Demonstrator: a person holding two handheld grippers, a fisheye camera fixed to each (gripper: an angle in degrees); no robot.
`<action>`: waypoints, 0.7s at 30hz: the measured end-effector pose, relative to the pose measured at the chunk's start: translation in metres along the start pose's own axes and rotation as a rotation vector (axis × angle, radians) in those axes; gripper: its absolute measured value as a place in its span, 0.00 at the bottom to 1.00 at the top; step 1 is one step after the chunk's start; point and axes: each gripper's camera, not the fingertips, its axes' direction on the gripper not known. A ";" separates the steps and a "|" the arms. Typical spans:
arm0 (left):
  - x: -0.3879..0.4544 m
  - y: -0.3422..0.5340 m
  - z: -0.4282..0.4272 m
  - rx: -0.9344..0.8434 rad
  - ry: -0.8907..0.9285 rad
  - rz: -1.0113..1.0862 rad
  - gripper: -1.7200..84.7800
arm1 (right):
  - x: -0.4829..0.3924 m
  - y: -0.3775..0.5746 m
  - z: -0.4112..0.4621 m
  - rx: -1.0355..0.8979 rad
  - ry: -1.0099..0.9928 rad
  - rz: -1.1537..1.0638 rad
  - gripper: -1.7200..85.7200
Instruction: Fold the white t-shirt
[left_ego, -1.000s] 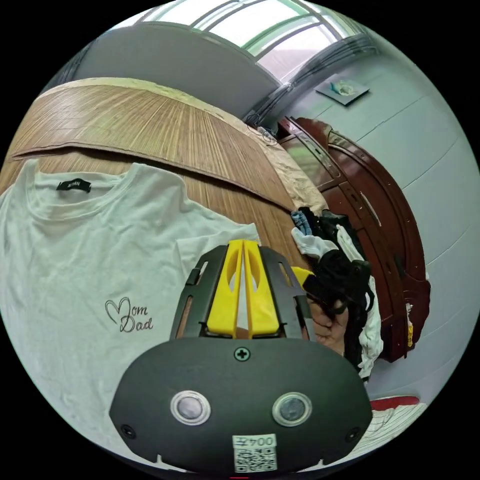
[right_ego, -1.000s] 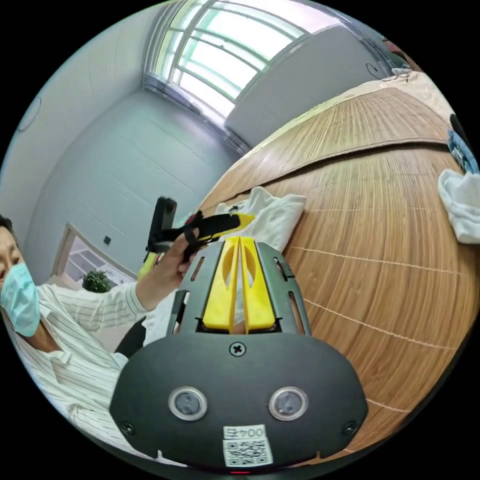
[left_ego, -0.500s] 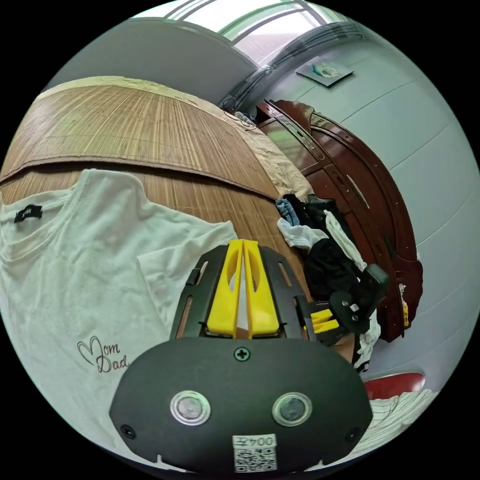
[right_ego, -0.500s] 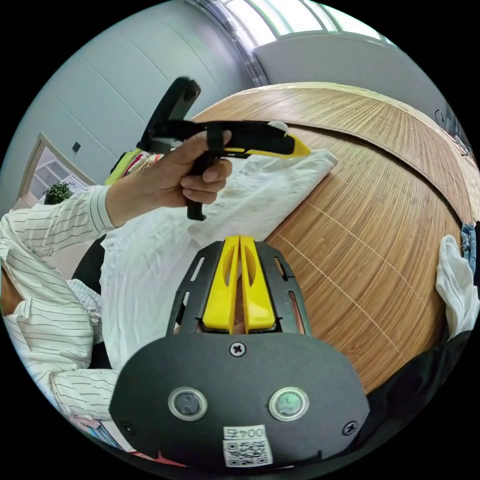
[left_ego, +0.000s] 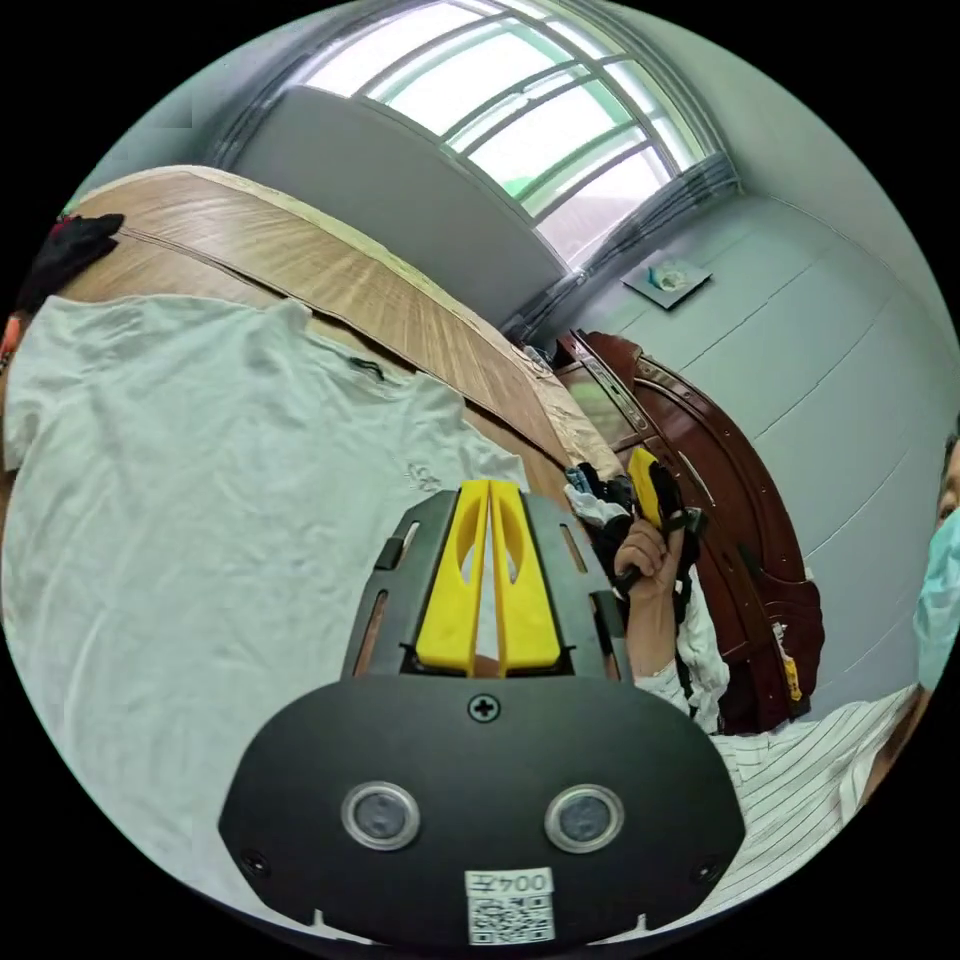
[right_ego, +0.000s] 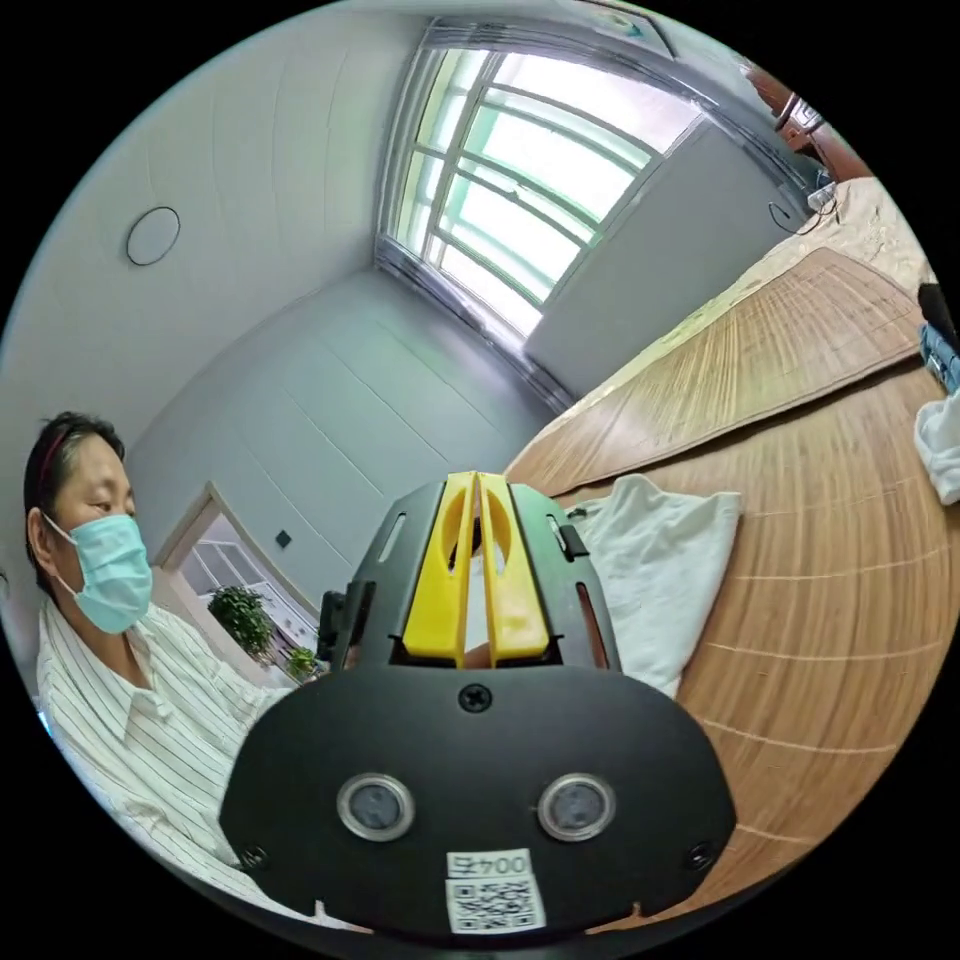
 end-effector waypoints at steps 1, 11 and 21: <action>-0.030 0.015 -0.070 0.045 -0.093 0.008 0.03 | -0.018 0.011 0.021 -0.030 -0.004 0.005 0.02; -0.248 0.036 -0.281 0.263 -0.320 -0.256 0.02 | -0.197 0.123 0.301 -0.589 0.195 -0.116 0.12; -0.354 0.051 -0.321 0.198 -0.148 -0.451 0.02 | -0.354 0.171 0.649 -0.841 0.531 -0.592 0.12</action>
